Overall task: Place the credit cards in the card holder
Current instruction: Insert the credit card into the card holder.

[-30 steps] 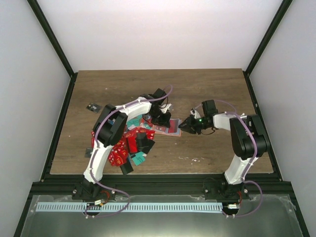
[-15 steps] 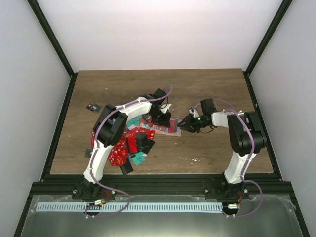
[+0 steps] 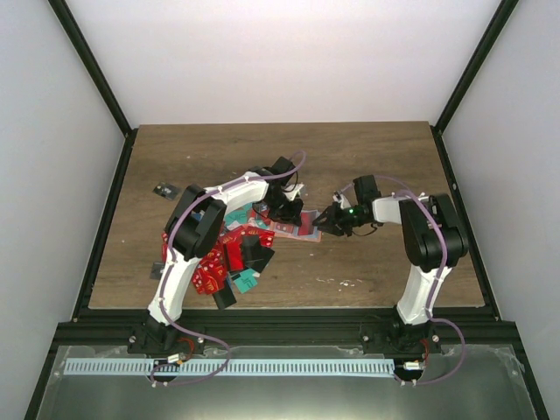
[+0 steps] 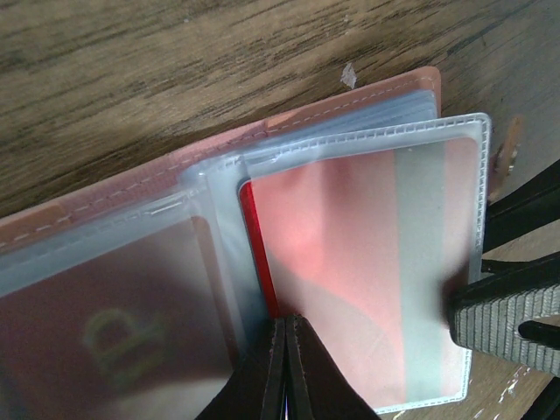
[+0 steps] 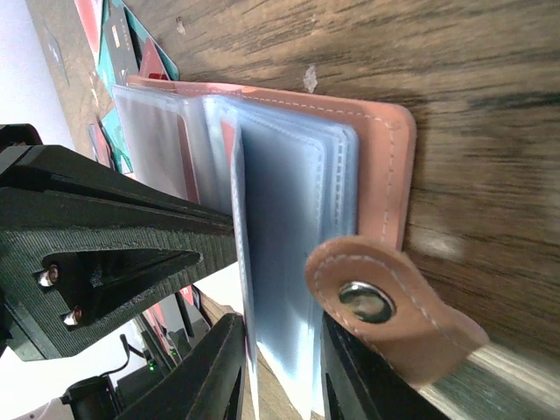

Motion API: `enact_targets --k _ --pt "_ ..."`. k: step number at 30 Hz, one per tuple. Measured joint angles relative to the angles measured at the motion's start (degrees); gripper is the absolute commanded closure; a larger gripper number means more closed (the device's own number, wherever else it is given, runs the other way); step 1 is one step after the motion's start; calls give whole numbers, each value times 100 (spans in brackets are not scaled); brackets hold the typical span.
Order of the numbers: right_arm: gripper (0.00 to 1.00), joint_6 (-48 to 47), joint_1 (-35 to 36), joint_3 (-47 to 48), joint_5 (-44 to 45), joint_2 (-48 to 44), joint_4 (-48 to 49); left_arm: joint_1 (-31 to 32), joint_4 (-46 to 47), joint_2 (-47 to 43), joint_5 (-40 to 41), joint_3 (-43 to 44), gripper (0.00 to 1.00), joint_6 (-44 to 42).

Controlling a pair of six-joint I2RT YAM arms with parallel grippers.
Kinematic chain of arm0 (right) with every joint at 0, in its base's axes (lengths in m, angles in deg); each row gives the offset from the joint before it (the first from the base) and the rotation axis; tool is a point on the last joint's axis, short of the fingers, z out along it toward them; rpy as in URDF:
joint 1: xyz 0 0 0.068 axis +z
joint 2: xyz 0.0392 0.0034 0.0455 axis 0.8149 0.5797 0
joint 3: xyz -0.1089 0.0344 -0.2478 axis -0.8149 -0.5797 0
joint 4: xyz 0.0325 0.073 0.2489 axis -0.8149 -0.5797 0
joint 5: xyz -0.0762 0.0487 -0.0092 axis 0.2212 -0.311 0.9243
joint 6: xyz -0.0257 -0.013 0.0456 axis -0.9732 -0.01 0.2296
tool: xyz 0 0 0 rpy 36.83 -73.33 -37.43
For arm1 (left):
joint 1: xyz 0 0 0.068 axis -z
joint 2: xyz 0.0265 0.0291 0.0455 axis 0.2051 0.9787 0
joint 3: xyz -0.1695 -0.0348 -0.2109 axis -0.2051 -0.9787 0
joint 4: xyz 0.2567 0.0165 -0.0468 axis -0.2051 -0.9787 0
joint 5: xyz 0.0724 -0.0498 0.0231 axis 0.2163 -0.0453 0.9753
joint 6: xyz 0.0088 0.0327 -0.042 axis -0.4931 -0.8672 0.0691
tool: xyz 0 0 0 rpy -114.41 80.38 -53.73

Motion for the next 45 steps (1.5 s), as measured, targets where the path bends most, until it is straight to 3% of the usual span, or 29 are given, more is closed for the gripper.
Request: enact_targets --k 28,38,42,45 --pt "78 -125 352 330 -92 96 -63 24 -153 -63 129 63 94 197" --pt "77 -125 562 374 -4 101 -155 -48 -282 -881 391 -127 91 376" --pt "72 -90 758 562 55 201 -243 -223 -225 -1499 511 -590 89 485" --pt "60 -28 977 940 92 367 -326 -407 -125 -1976 605 -1104 87 566"
